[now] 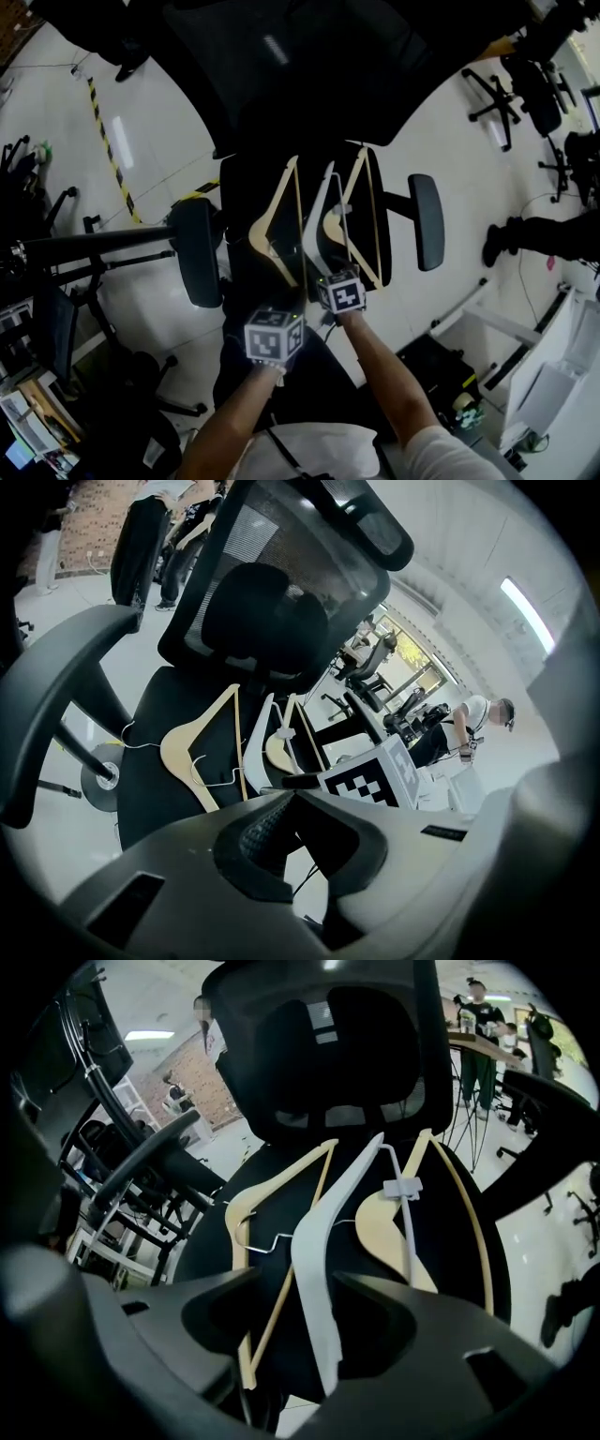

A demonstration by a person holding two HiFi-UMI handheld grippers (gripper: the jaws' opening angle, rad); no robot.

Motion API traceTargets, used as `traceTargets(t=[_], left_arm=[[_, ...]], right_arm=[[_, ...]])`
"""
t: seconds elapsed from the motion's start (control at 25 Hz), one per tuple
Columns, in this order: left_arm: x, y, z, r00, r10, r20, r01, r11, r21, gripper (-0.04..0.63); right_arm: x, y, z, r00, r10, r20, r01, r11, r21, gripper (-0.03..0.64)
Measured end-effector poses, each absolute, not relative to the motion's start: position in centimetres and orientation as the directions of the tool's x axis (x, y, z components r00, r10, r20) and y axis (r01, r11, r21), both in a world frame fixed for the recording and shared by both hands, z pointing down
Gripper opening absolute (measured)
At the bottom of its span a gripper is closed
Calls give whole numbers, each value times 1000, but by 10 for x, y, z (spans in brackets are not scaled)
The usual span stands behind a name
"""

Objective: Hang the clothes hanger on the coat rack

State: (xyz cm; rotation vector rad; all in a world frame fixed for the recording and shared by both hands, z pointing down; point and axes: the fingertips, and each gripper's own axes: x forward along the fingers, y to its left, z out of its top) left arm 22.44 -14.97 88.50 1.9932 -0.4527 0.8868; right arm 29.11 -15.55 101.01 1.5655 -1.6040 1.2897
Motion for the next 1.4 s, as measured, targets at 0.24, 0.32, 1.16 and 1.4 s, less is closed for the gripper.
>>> traceTargets(t=[0.24, 0.32, 1.16, 1.4], left_arm=[[211, -151, 896, 669, 22, 743, -629, -516, 582, -9], [208, -151, 903, 662, 19, 750, -639, -508, 577, -9], [199, -149, 908, 657, 23, 753, -653, -481, 585, -9], [195, -145, 913, 652, 31, 757, -658, -473, 586, -9]], right_arm=[[292, -162, 1032, -122, -384, 915, -988, -45, -151, 258], [295, -163, 1039, -127, -370, 920, -988, -40, -152, 258], [291, -160, 1059, -110, -303, 947, -994, 48, -101, 184], [290, -161, 1062, -107, -298, 948, -994, 57, -94, 160]])
